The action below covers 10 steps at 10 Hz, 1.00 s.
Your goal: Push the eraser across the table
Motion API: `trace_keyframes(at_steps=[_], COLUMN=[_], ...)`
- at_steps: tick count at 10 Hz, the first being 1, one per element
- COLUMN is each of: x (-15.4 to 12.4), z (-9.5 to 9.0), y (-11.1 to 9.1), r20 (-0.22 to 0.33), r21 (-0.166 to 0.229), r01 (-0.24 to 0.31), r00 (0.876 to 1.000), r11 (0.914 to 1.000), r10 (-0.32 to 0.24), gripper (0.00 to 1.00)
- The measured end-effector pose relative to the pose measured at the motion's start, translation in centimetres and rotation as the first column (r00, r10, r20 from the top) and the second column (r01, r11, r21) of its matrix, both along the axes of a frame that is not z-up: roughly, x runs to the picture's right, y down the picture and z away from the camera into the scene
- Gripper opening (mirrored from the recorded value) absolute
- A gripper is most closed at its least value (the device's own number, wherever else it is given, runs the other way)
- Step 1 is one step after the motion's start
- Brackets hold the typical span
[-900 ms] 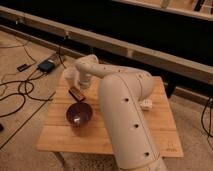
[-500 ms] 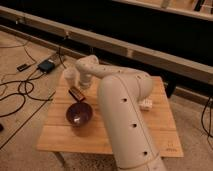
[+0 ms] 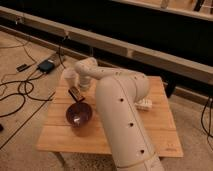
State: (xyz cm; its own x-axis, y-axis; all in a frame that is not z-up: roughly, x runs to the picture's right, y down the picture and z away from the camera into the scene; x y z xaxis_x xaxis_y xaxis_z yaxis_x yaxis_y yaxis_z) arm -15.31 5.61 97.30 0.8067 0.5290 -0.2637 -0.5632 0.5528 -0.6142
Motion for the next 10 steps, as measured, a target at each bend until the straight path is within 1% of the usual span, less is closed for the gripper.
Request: trace_keyframes(at_steps=[2, 6, 7, 10], x=[-1.1, -4.4, -5.7, -8.2], z=[-0.1, -0.7, -1.2, -1.8], y=[0.5, 1.9, 2.6, 4.7], r20=[0.009, 0.057, 0.079, 0.118], r21=[-0.005, -0.023, -0.033, -0.057], r01=[0.021, 0.054, 0.071, 0.117], r00=[1.000, 0.997, 0.995, 0.987], r11=[0.9998, 0.9983, 0.9969, 0.9914], r10=[-0.021, -0.053, -0.068, -0.110], gripper=[0.00, 0.00, 0.00, 0.00])
